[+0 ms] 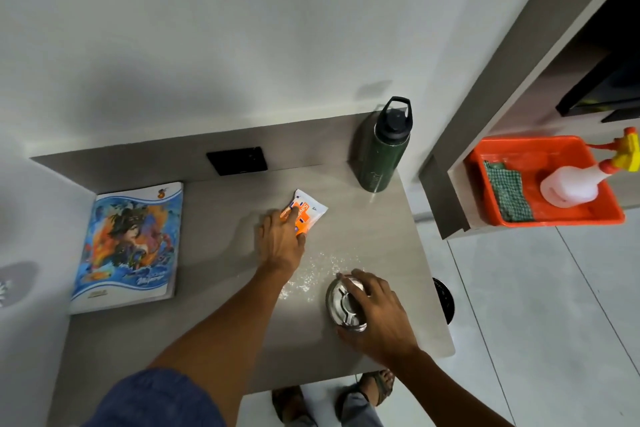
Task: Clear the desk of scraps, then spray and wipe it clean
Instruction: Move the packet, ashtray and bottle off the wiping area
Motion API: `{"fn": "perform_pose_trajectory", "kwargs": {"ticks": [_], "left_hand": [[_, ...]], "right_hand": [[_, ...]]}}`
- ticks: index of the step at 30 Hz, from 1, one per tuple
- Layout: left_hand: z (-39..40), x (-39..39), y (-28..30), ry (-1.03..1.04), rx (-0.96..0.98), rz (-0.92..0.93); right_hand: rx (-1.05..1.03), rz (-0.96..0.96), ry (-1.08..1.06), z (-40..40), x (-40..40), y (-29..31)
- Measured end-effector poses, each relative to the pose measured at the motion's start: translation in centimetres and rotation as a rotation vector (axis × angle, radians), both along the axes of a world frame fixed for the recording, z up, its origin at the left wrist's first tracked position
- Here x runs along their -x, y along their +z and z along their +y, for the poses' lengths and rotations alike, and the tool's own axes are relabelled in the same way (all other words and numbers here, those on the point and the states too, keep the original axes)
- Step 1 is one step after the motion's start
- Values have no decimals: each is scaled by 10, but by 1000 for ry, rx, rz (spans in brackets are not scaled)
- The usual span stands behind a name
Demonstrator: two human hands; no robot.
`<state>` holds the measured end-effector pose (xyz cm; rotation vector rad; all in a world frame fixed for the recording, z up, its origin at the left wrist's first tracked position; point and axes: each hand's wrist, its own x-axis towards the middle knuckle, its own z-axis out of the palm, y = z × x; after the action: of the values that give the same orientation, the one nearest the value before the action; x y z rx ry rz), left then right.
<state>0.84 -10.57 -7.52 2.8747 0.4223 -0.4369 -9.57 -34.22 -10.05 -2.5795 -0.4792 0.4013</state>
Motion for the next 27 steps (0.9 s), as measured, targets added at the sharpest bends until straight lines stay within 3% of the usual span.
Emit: {"fn": "perform_pose_trajectory", "kwargs": {"ticks": [7,13,23,27], "left_hand": [[17,-9,2,-2,-7,-22],[68,18,4,81,41,-127],[224,60,17,531,190,-391],[280,70,15,597,159,-409]], "right_hand": [[-11,-55,-38,16,-14,16],[-47,-51,-39,77,-32,24],[-168,-55,95,233,-70,38],[-212,-42,117,293,-82,41]]}}
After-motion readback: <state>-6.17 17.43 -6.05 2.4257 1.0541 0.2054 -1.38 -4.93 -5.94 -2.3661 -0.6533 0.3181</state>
